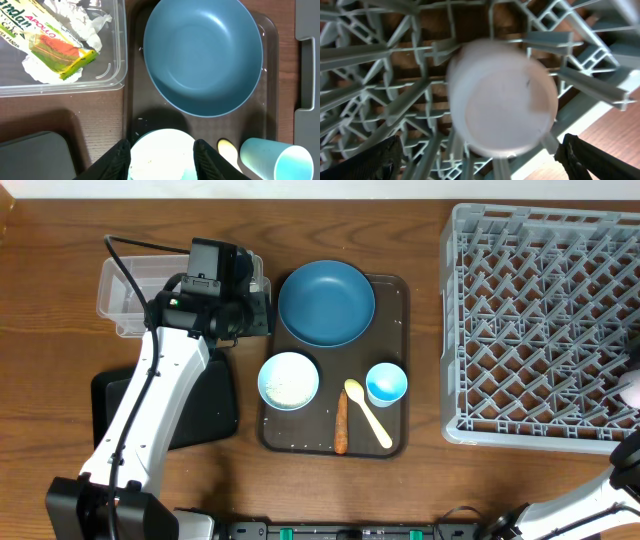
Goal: Sort waste into correct bins and load items into the dishwasher rack
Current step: 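Carry the pink cup with the right gripper and place it in the dish rack, then grasp the light-blue cup with the left gripper and lift it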
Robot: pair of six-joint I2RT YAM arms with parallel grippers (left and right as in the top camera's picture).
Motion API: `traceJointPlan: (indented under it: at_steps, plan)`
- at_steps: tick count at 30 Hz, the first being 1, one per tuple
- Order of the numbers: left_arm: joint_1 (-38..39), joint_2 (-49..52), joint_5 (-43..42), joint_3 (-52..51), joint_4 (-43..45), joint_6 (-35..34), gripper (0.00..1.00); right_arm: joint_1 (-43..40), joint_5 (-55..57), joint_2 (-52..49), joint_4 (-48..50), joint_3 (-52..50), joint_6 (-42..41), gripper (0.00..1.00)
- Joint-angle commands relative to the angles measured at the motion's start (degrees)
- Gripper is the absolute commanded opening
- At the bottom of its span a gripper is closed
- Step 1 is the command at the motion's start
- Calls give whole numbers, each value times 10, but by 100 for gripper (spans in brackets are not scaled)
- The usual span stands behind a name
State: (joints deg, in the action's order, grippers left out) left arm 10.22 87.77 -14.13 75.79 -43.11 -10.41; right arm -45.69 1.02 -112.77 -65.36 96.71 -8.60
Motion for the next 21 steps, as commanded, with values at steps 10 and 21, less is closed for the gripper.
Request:
traceJointPlan:
  at_steps: [10, 21]
  plan:
    - [20, 0, -45, 3, -2, 26, 49, 12, -289, 140, -5, 24, 50, 99]
    - [148, 46, -46, 2, -1, 29, 49, 176, -230, 148, -37, 6, 64, 94]
